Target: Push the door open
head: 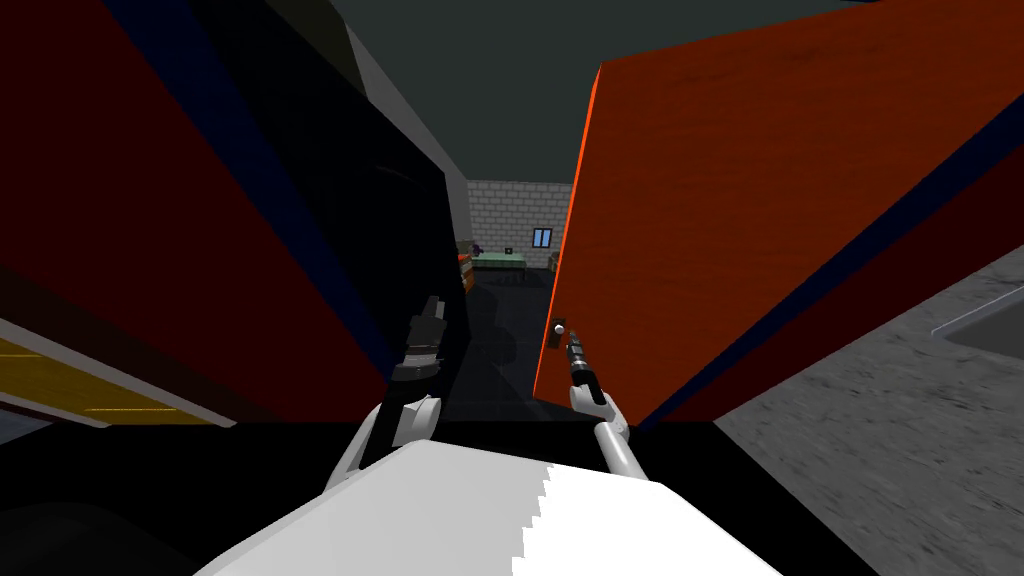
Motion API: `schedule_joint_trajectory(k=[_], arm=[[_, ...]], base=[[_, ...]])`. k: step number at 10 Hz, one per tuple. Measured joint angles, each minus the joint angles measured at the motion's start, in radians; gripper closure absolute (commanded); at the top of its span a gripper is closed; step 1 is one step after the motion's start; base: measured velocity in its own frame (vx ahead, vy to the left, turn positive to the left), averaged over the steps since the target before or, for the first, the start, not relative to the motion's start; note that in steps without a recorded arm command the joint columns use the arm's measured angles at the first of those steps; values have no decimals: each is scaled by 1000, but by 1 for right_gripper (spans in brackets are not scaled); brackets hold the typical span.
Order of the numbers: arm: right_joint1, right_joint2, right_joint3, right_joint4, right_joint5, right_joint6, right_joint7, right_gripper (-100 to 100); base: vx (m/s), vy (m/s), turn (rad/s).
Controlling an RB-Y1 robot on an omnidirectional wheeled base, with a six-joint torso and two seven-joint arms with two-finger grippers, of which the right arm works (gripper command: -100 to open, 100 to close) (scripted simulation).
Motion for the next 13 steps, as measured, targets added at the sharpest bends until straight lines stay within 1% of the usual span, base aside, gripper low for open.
schedule_joint_trajectory(k=[2,4,5,7,10,13], arm=[[1,10,2,-2,-3,1,-3,-100],[5,29,4,-12,-7,7,-7,-100],[6,31,4,-13,-7,9,-7,-100],[4,18,0,-9,-7,5,-5,-100],[1,8,-5,-1,-8,-2,-4,-100],[-3,10,-11,9,-9,-10,-4,-100]], base=[[-189,68,-26],[-146,43,-16],[89,-3,18],[191,5,19],[190,-15,21],[185,-9,18]])
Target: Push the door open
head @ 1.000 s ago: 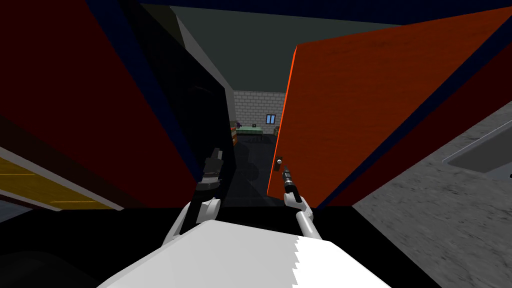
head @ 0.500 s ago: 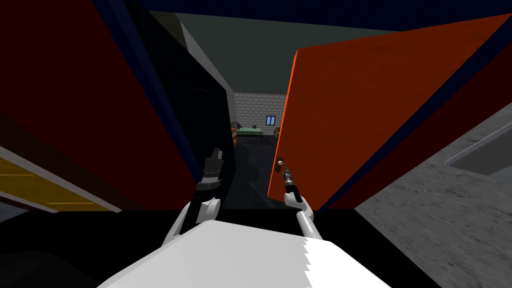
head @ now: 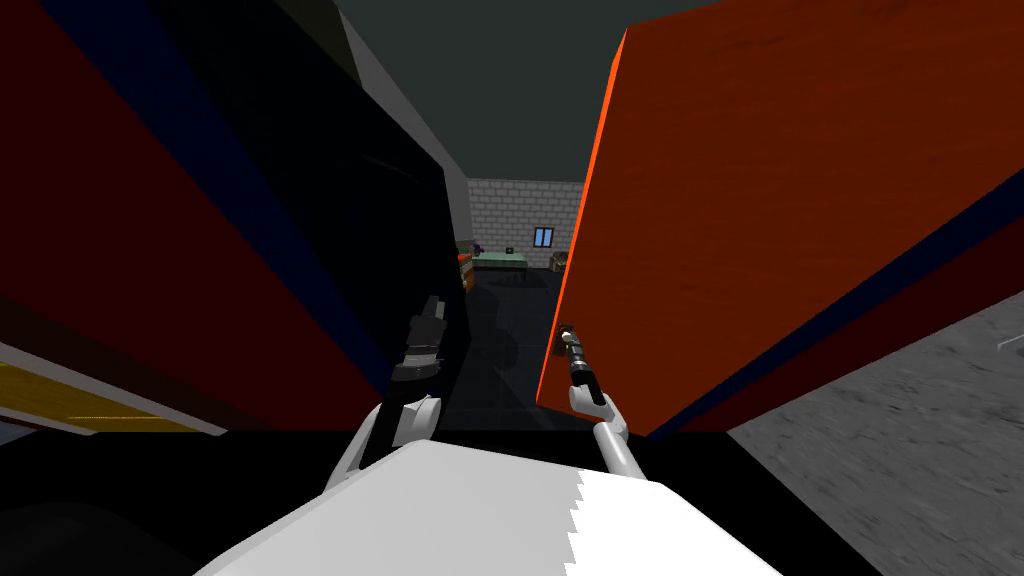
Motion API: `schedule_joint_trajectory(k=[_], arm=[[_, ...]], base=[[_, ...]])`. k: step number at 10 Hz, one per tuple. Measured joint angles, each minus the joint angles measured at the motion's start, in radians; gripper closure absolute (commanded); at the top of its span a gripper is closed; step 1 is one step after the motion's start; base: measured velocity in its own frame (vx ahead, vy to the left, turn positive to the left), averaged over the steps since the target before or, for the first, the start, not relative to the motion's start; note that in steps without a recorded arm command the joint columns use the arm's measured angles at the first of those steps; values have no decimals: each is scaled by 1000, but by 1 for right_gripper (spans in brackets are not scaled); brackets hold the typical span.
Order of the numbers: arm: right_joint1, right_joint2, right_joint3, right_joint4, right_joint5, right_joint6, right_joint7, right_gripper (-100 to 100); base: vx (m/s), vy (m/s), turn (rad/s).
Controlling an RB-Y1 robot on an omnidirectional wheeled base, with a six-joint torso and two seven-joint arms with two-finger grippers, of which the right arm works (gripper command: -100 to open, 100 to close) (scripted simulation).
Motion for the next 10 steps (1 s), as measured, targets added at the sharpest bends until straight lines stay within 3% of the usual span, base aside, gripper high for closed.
schedule_joint_trajectory(k=[2,3,8,10], arm=[[-1,12,-4,1,0,-3,1,-100],[-1,12,-4,1,0,-2,1,100],[1,12,-3,3,0,-1,2,100],[4,14,-8,9,0,-1,5,100]], base=[[130,-11,10],[-10,0,-4],[-15,1,1],[126,34,-31]])
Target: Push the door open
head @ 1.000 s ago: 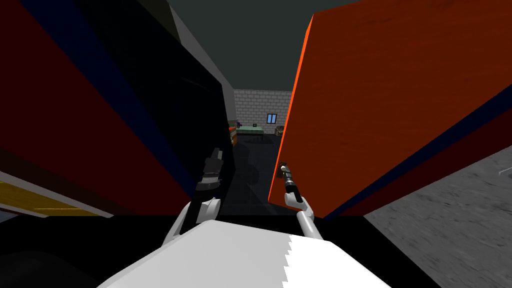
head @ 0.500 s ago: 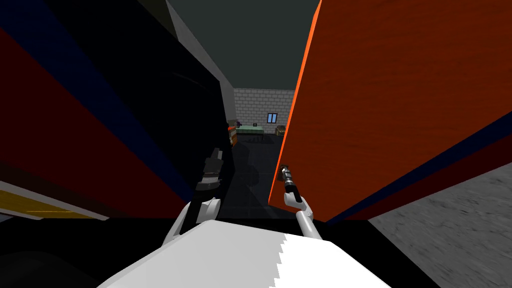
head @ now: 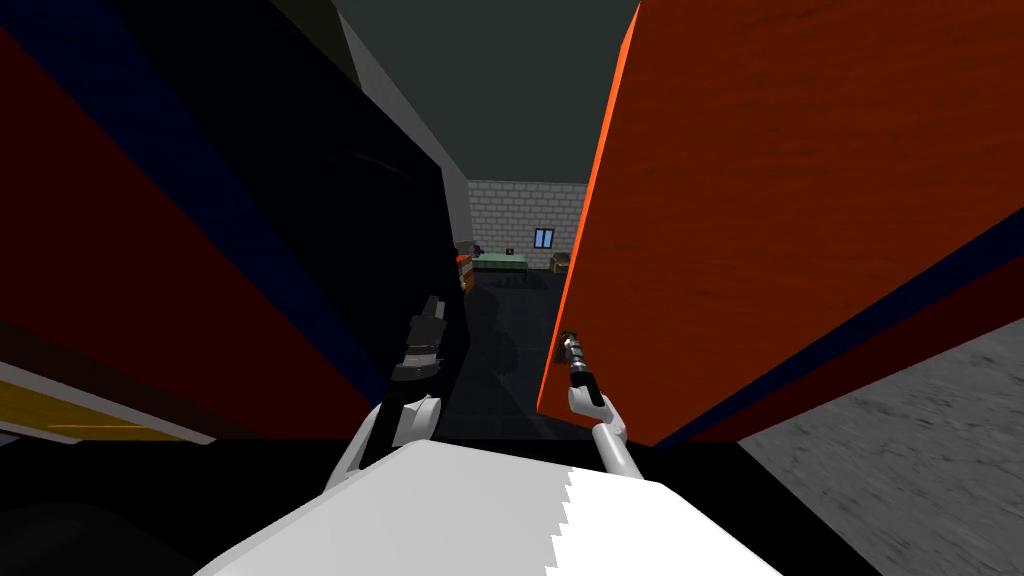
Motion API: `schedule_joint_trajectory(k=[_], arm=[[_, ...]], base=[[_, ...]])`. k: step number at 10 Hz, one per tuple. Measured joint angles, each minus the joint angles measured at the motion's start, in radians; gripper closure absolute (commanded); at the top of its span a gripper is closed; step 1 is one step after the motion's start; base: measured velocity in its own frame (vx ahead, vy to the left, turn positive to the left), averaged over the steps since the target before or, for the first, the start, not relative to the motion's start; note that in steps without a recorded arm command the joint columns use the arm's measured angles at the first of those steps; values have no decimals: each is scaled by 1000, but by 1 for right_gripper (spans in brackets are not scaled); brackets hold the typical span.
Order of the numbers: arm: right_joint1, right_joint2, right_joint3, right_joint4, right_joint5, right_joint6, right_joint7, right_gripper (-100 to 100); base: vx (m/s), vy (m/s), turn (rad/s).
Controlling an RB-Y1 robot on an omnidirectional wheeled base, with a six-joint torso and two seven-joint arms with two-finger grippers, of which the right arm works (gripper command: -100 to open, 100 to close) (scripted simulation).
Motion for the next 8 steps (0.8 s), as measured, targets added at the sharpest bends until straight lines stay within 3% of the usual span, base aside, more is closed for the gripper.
schedule_joint_trajectory(k=[8], arm=[[-11,-35,-63,8,-15,4,8,100]], base=[[190,55,-48]])
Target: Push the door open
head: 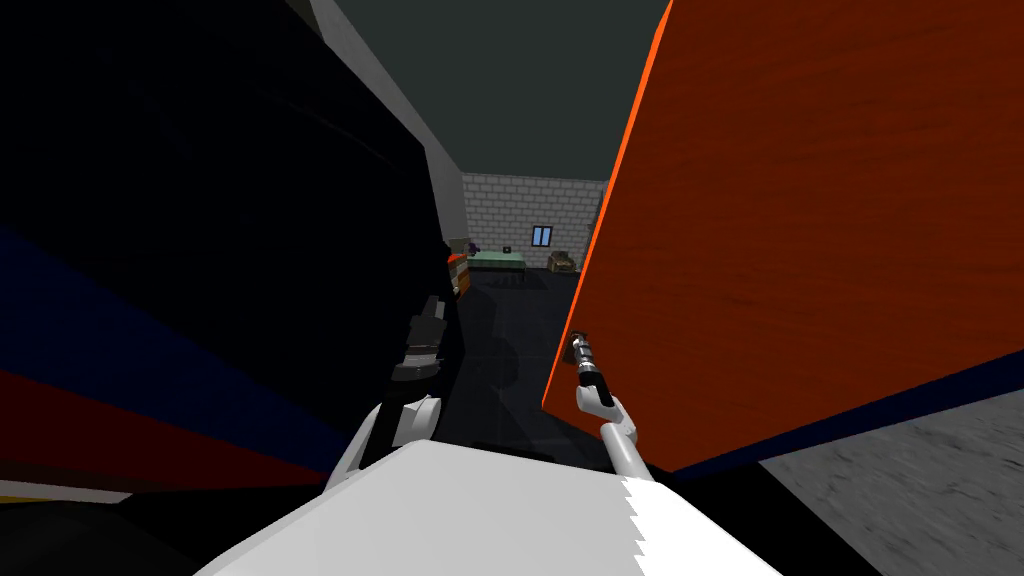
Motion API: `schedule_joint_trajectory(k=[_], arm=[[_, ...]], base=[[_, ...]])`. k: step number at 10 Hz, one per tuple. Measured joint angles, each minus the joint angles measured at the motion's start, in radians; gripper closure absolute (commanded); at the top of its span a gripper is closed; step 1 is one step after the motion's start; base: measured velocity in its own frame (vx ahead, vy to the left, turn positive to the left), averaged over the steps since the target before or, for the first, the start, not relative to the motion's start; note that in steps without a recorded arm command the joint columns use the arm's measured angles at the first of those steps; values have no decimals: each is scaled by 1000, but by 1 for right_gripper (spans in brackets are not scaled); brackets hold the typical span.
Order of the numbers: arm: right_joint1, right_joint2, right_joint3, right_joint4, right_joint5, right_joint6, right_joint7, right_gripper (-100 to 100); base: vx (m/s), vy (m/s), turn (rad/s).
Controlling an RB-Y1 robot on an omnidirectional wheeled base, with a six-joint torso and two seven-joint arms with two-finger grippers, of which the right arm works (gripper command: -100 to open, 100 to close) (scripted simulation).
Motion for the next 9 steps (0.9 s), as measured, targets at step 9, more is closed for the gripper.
schedule_joint_trajectory(k=[9], arm=[[-3,-8,-115,18,-19,-7,30,100]], base=[[173,74,-79]])
